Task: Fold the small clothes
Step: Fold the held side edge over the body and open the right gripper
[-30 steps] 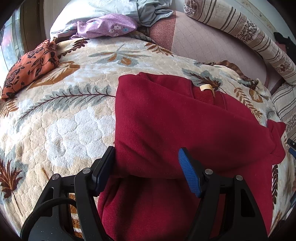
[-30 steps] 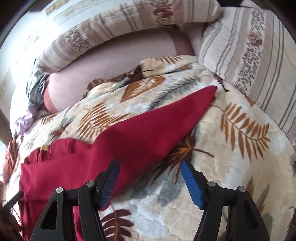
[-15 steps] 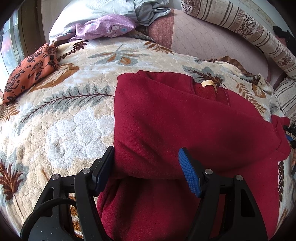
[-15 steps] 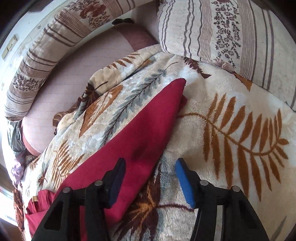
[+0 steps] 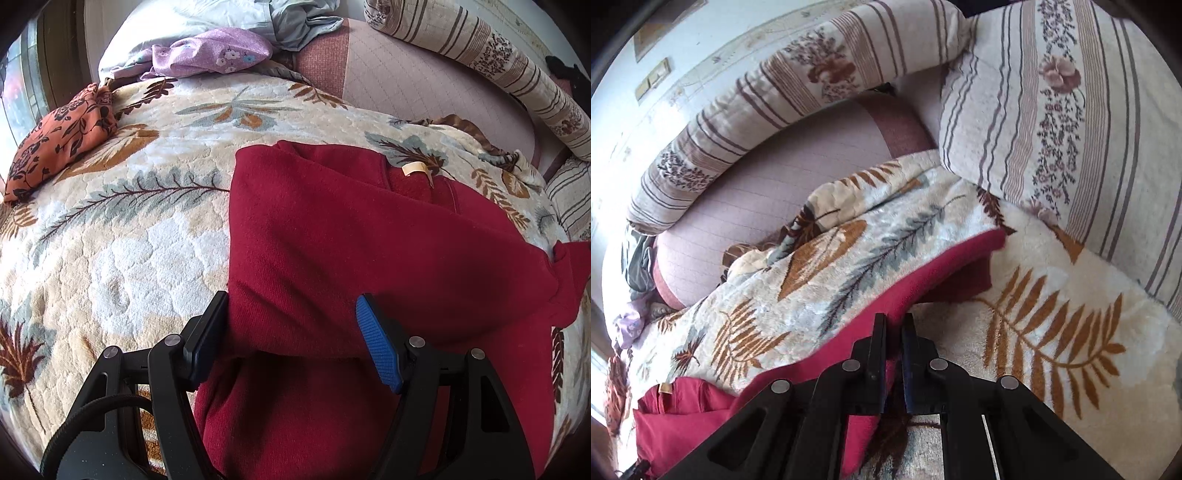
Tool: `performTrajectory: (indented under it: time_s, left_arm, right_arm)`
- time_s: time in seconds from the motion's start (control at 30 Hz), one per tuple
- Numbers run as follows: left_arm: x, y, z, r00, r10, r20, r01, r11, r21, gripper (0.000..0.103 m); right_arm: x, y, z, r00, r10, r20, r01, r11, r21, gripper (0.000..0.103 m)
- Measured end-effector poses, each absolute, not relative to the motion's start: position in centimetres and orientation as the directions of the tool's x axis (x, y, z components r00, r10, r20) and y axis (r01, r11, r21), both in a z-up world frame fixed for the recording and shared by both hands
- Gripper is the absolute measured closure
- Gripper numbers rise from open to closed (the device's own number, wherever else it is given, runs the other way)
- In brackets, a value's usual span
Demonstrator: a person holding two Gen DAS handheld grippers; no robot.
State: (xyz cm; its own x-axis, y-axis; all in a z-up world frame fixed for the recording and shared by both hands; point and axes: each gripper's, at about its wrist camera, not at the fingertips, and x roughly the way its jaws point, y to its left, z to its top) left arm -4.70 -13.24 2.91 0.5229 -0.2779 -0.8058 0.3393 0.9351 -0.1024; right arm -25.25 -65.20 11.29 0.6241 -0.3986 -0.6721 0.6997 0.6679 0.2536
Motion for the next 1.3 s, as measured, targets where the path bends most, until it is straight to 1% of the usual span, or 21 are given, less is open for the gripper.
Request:
performTrajectory:
  time_s: [0.13,0.27,0.4,0.53,0.7,0.83,0.93,1.0,1.03,1.1,1.13,1.17,1.23,1.3]
  left_arm:
    - [-4.8,-12.9,3.3,0.522,-0.295,-0.8,0.334,0.934,-0.127,0.032]
    - [-4.9,-12.5,3.9,0.532,-0.311,-0.788,0.328,0.933,-0.147,0.032]
    - [-4.9,-12.0,4.4,0.54,-0.325,-0.776,0.321,0.932,-0.167,0.032]
    - [-4.9,-11.5,4.8,0.548,-0.336,-0.766,0.316,0.931,-0.183,0.032]
    - [-4.7,-11.1,5.0,0.546,-0.352,-0.76,0.312,0.928,-0.205,0.032]
    - [-4.6,-11.1,4.7,0.534,-0.367,-0.761,0.317,0.922,-0.222,0.032]
    - [-4.4,-11.3,4.3,0.521,-0.37,-0.769,0.318,0.92,-0.228,0.032]
    - [-4.3,-11.3,4.3,0.508,-0.396,-0.765,0.325,0.911,-0.255,0.032]
    - [-4.3,-11.3,4.4,0.503,-0.409,-0.762,0.33,0.905,-0.267,0.032]
    - [-4.4,-11.7,4.4,0.495,-0.427,-0.757,0.343,0.896,-0.282,0.032]
    - [-4.5,-11.9,4.3,0.493,-0.43,-0.756,0.348,0.894,-0.281,0.032]
    - [-4.6,-12.2,4.2,0.491,-0.43,-0.757,0.354,0.893,-0.278,0.032]
    - [-4.7,-12.7,4.0,0.484,-0.422,-0.766,0.359,0.894,-0.266,0.032]
    - [-5.1,-13.2,4.6,0.496,-0.416,-0.762,0.362,0.897,-0.254,0.032]
  right_arm:
    - [-25.9,-63.9,14.5,0.67,-0.395,-0.628,0.664,0.696,0.271,0.097]
    - [-25.3,-61.4,17.7,0.726,-0.357,-0.587,0.595,0.754,0.278,0.097]
    - [-23.4,-56.5,20.1,0.789,-0.273,-0.55,0.474,0.84,0.265,0.097]
    - [-20.0,-50.1,20.4,0.821,-0.144,-0.553,0.322,0.916,0.24,0.097]
    - [-14.8,-42.1,17.2,0.802,0.013,-0.597,0.154,0.962,0.227,0.097]
    - [-11.6,-37.0,12.2,0.748,0.132,-0.651,0.077,0.956,0.283,0.097]
    - [-9.8,-33.0,7.2,0.658,0.187,-0.729,0.035,0.96,0.278,0.096]
    - [-9.5,-31.7,4.3,0.576,0.219,-0.787,0.032,0.957,0.289,0.09]
    - [-9.7,-31.4,3.4,0.545,0.228,-0.807,0.032,0.956,0.292,0.086]
    - [-11.2,-32.0,3.9,0.583,0.24,-0.776,0.025,0.95,0.312,0.066]
    - [-11.9,-32.6,4.6,0.594,0.248,-0.765,0.028,0.944,0.328,0.049]
    - [-12.7,-33.2,5.4,0.609,0.25,-0.753,0.034,0.94,0.34,0.039]
    - [-14.8,-34.3,7.1,0.649,0.213,-0.73,0.053,0.945,0.323,0.035]
    - [-16.8,-35.5,8.2,0.676,0.174,-0.716,0.07,0.952,0.298,0.034]
